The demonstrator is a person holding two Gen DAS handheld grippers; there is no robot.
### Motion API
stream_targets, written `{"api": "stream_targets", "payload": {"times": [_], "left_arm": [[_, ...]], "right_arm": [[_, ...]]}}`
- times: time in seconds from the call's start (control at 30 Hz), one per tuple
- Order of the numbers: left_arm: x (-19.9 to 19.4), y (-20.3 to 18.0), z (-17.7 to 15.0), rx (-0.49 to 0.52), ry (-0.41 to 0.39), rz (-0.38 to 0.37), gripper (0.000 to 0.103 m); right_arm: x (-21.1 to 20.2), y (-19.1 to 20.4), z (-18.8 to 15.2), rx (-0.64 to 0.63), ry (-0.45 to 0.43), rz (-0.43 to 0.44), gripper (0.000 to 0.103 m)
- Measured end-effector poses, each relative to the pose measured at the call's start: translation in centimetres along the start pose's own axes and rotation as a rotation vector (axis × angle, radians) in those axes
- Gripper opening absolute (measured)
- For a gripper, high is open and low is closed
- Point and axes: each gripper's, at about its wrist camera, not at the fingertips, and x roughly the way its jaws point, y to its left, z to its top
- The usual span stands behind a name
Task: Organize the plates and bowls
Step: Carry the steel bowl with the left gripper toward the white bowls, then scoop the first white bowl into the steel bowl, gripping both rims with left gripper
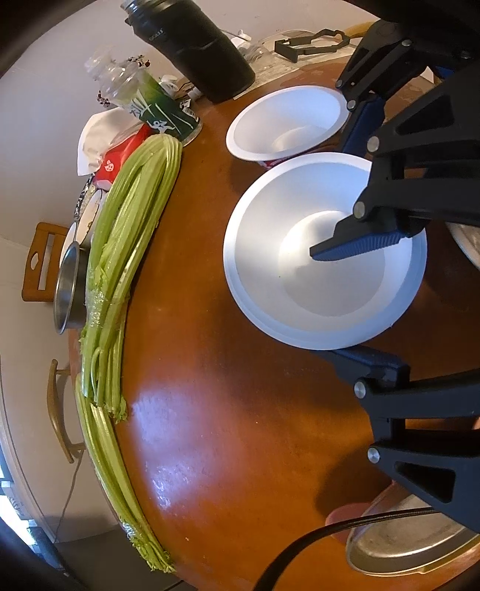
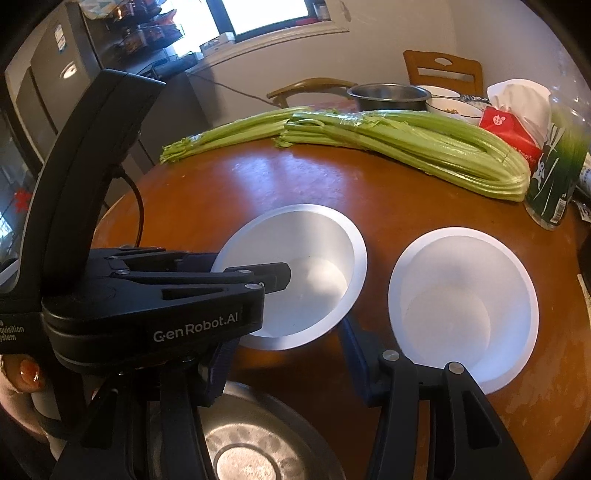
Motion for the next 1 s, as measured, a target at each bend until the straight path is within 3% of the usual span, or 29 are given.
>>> {"api": "stream_targets", "payload": {"times": [1.0], "left_arm": [[-8.6,-3.1,-3.9,0.027,-0.127,0.017,0.043]], "right_arm": [[-8.0,3.4,-2.6,-0.060,-0.118,0.015,0.057]]}}
